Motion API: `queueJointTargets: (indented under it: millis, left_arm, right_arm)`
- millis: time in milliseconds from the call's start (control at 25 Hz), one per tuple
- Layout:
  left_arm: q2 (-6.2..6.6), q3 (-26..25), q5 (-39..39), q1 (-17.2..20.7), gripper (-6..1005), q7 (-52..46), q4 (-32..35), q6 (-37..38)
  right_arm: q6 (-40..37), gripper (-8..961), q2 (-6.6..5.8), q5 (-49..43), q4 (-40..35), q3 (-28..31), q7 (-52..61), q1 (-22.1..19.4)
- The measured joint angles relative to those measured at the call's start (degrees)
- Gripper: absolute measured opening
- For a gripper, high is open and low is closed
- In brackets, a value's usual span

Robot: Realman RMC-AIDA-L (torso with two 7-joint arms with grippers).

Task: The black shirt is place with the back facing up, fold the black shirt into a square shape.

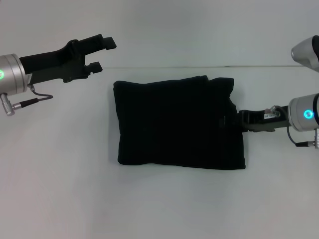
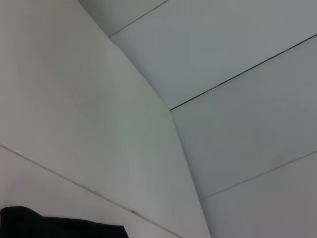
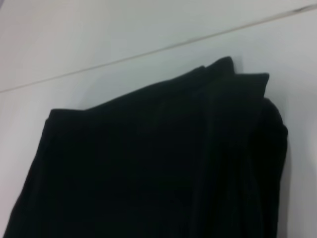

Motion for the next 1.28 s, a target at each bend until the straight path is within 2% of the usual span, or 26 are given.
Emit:
queueJointTargets:
  millis: [160,360,520,640,760,1280]
  left_arm:
    - [0.06,0.00,0.00,-0.04,949,0.00,0.00,-0.15]
    - [0.05,0.00,0.01,-0.17,949,0.00,0.00,-0.22]
    - [0.09,0.00,0.01,0.05,950,0.00,0.00,-0.23]
    - [0.10,0.00,0.01,0.21,950,0.00,0.00,-0.21]
    - [0.10,0.00,0.01,0.27,950,0.00,0.00,-0.19]
    - [0.07,0.00,-0.08,0.15,950,0.00,0.00,-0.32]
  right_arm:
    - [1.04,693,-0.12,0.37,0.03,-0.04,-0.09,-0.48]
    - [2.01,687,0.75,0.64,0.03,-0.12,-0.83,-0.31]
    - [1.64,682,0.98,1.56,-0.04,0.13,-1.10,-0.09]
    - [0.35,679,0.74,3.11,-0.43,0.13,-1.06,-0.46]
    - [-1.84,675,-0.12,3.71,-0.60,0.45,-0.62,-0.65]
    - [-1.80,660,-0.34,3.56,-0.52,0.81,-0.46,-0.94]
